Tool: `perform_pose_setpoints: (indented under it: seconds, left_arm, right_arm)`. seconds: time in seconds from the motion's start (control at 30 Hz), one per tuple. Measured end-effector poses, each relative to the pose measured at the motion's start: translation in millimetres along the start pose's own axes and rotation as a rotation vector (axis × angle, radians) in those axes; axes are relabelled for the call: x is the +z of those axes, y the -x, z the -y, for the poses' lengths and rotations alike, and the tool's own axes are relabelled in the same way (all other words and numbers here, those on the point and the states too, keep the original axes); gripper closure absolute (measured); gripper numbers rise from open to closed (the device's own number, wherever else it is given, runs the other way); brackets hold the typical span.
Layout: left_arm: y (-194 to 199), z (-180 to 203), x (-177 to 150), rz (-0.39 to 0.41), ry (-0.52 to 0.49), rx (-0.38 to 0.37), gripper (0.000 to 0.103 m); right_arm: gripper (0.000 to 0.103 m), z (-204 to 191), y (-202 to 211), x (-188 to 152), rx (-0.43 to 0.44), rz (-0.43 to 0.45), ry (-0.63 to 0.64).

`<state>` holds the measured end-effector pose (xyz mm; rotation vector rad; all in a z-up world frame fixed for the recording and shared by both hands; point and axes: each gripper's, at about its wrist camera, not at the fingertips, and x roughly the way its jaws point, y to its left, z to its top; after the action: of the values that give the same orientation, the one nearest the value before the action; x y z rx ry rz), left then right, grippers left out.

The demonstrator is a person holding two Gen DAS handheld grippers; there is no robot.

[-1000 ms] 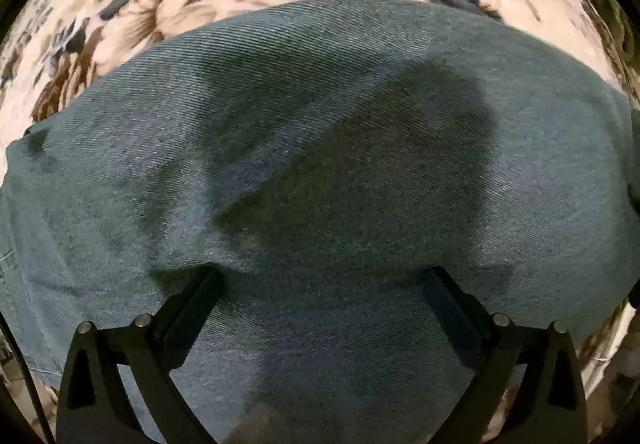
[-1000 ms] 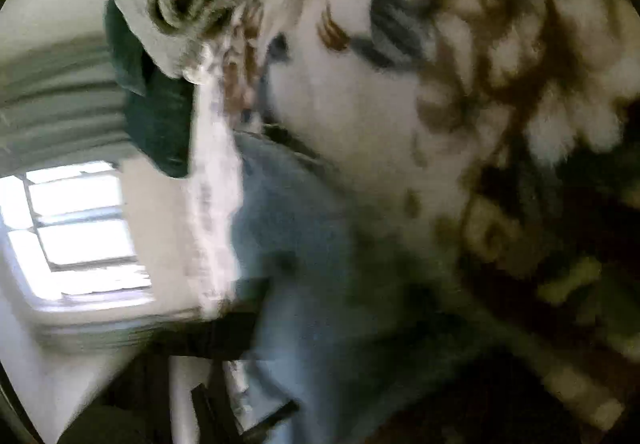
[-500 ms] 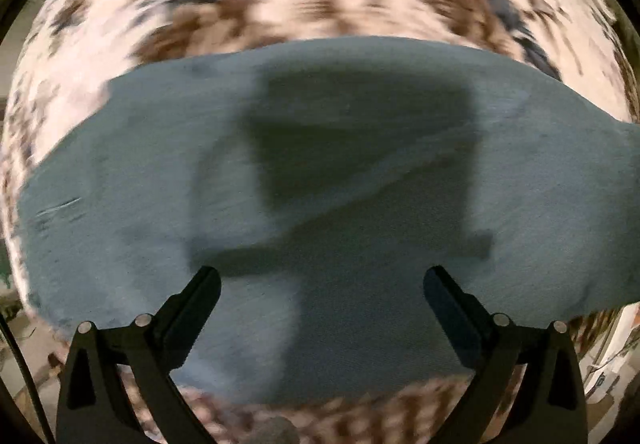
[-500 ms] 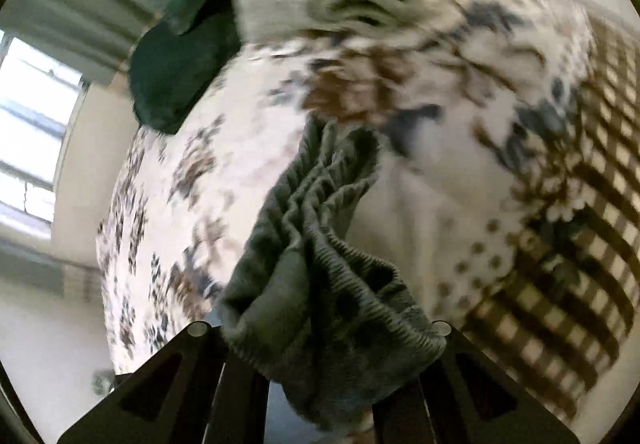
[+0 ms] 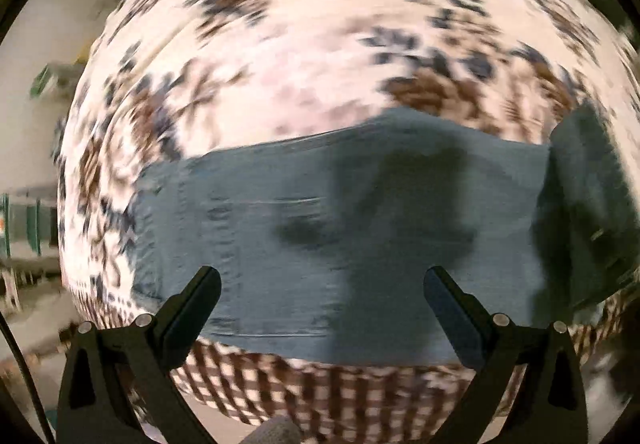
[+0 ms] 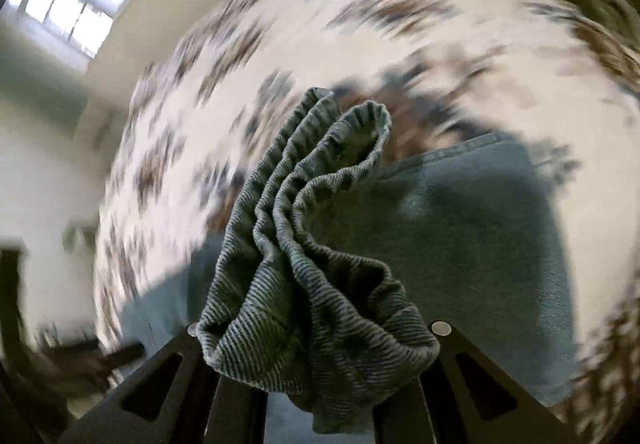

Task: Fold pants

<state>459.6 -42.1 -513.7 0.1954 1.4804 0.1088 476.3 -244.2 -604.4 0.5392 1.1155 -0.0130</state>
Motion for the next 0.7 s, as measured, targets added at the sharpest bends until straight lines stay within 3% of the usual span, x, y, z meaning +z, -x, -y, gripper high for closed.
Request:
perform_pose_setpoints:
  seconds: [0.1, 0.23, 0.37, 0.43, 0.5, 0.6, 0.7]
  left_arm:
    - [-11.8, -32.1, -9.7, -0.023, 0.083, -0.005, 0.000]
    - [-31.7, -69.5, -26.1, -0.051, 0.136, 0.009, 0.000]
    - [-44.4, -87.7, -37.0, -0.066, 0.177, -0.006, 0.000]
    - [-45.1, -91.4, -39.5, -0.056, 0.197, -0.034, 0.000]
    - [-42.6, -89.9, -38.1, -0.041, 0.214, -0.082, 0.000]
    - [-39.3, -80.0, -29.2, -0.027, 0.244, -0.200, 0.000]
    - [-41.3, -60.9, -17.0, -0.022, 0.243, -0.313, 0.000]
  right_arm:
    - [0.096, -43.7, -31.4, -34.1, -0.004, -0.073, 0.125]
    - [0.093, -88.3, -76.0, -67.0, -0.090, -0.146, 0.276]
    - [0.077, -88.7, -84.7, -69.1, -0.056, -0.216, 0.245]
    - [0.040, -81.9, -73.9, -60.6, 0.062, -0.266, 0.198]
    - [0.027, -60.2, -44.2, -51.9, 0.186, -0.268, 0.094]
    - [0.027, -29.9, -9.6, -44.9, 0.282, -0.250, -0.032]
    - [0.027, 0.9, 10.0, -38.7, 0.167, -0.231, -0.090]
